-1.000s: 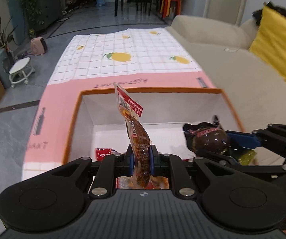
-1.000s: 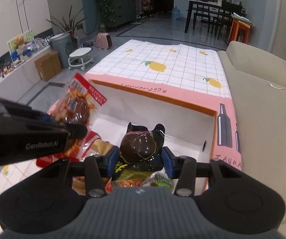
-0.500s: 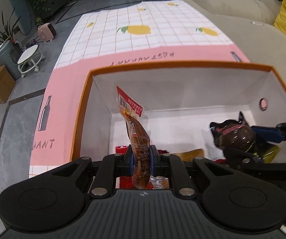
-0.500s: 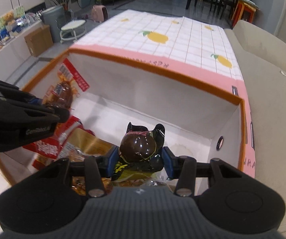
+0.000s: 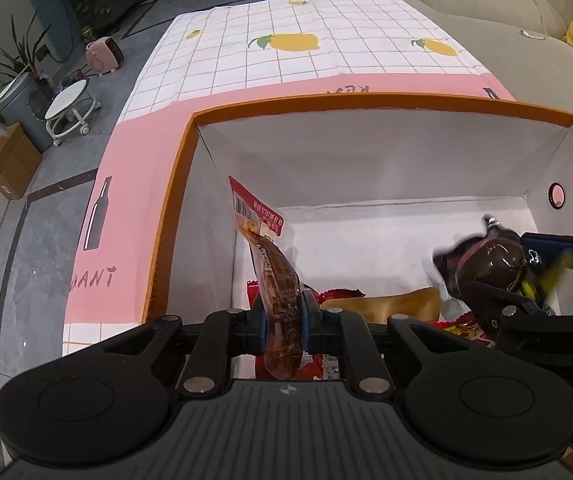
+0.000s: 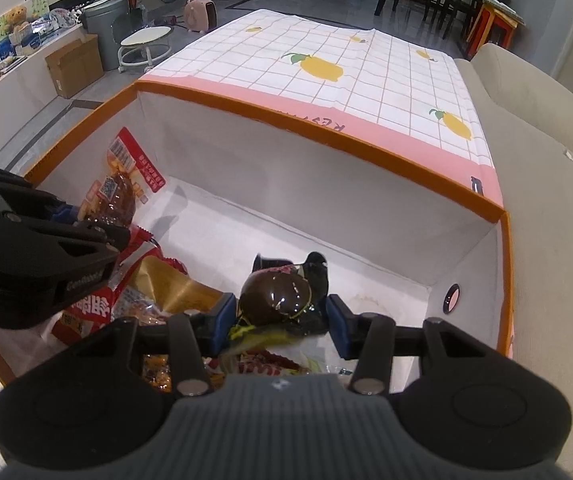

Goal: Organize snacks
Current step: 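Open both tools to drop the packets into the box, then withdraw both tools from the box toward the remaining snacks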

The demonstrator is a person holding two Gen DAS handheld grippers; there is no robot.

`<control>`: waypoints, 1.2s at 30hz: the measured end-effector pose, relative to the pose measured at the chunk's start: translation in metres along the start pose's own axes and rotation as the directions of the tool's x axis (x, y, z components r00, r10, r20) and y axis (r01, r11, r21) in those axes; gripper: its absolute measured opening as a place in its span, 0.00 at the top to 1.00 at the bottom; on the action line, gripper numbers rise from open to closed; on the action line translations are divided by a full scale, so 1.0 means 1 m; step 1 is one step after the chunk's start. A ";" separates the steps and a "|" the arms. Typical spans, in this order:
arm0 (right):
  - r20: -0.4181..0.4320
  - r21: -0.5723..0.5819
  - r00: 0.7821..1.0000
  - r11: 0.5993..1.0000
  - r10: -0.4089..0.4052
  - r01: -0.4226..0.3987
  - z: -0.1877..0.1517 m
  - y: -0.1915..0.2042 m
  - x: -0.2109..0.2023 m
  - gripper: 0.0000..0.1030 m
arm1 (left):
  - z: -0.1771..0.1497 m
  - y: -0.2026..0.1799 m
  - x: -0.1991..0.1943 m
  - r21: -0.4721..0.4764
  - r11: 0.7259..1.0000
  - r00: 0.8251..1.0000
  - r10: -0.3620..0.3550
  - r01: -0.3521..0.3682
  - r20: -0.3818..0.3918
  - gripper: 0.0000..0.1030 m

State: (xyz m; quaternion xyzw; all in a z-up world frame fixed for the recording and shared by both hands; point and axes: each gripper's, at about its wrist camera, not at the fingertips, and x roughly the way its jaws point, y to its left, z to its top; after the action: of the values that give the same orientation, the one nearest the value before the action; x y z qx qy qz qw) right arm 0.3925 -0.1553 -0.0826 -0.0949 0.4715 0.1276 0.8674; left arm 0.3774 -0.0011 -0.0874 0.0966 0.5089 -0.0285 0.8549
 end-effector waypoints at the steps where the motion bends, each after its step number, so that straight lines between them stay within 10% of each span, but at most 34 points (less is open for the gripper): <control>1: -0.002 -0.005 1.000 1.000 -0.003 0.003 0.000 0.000 0.000 0.54 | 0.000 0.000 0.000 0.004 1.000 1.000 -0.003 0.003 0.000 0.83; 16: -0.020 -0.006 0.999 0.999 -0.040 0.040 -0.006 0.000 -0.008 0.37 | -0.011 -0.002 -0.019 0.021 1.000 0.999 0.019 -0.019 0.043 0.46; 36: 0.118 -0.014 0.991 0.998 -0.066 0.068 -0.039 0.016 -0.085 0.27 | -0.064 -0.002 -0.113 -0.035 0.998 0.969 0.055 -0.047 0.241 0.45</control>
State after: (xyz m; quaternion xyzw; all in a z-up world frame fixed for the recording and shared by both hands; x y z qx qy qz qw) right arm 0.3120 -0.1623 -0.0327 -0.1108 0.4149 0.1081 0.8966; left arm 0.2674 0.0034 -0.0185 0.0930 0.3988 -0.0107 0.9123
